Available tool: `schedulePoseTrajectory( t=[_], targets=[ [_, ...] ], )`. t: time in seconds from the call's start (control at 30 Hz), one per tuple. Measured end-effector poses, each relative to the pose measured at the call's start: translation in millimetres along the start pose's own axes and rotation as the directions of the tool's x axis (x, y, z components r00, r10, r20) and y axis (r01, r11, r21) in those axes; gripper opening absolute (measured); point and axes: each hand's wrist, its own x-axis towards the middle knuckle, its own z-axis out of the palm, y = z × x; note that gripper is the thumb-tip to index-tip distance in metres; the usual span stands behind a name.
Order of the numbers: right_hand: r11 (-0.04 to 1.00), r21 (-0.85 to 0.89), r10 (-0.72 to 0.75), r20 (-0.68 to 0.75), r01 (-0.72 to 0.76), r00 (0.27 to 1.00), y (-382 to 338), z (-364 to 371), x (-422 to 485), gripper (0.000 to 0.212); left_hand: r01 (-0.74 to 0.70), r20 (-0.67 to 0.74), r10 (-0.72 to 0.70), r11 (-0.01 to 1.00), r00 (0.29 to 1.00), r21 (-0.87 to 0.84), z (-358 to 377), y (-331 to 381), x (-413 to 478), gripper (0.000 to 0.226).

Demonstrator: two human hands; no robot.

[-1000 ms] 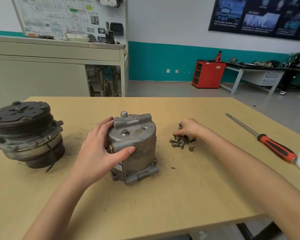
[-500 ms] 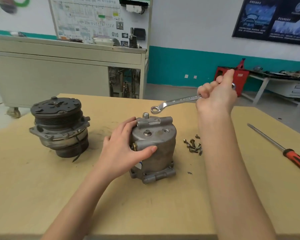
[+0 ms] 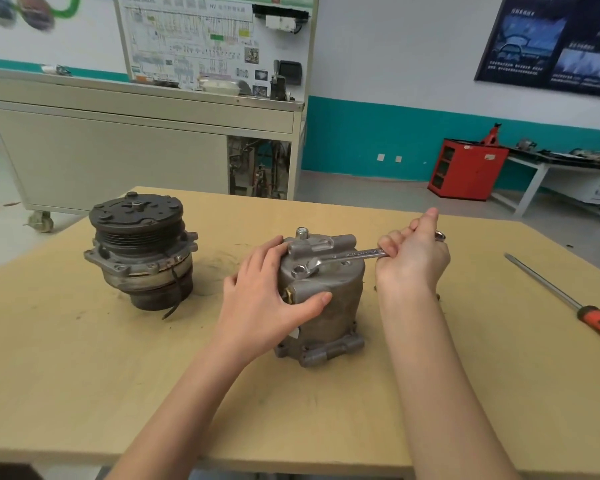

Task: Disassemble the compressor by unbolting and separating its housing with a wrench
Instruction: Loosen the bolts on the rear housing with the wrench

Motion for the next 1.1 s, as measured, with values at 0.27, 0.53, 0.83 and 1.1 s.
schedulePoseTrajectory(
  t=[0.27,0.53,0.83,1.1],
  targets=[
    [0.989,0.15,0.009,0.011,-0.01,1.0,-9,-4,7,0.042,-0.005,0.002,0.005,1.0,1.0,0.007,0,-1,0,0.096],
    [0.998,0.049,-0.049,0.008,0.048,0.999,-3,4,5,0.038,-0.005,-0.007,0.005,1.0,1.0,0.012,0,0,1,0.098],
    [0.992,0.009,-0.13,0.012,0.129,0.991,-8,-4,2,0.039,-0.003,-0.013,0.003,1.0,1.0,0.011,1,-1,0,0.098],
    [0.974,-0.1,-0.196,0.088,0.204,0.977,-14,10,-2,0.037,0.0,-0.006,0.0,1.0,1.0,0.007,0,0,0,0.1]
  ],
)
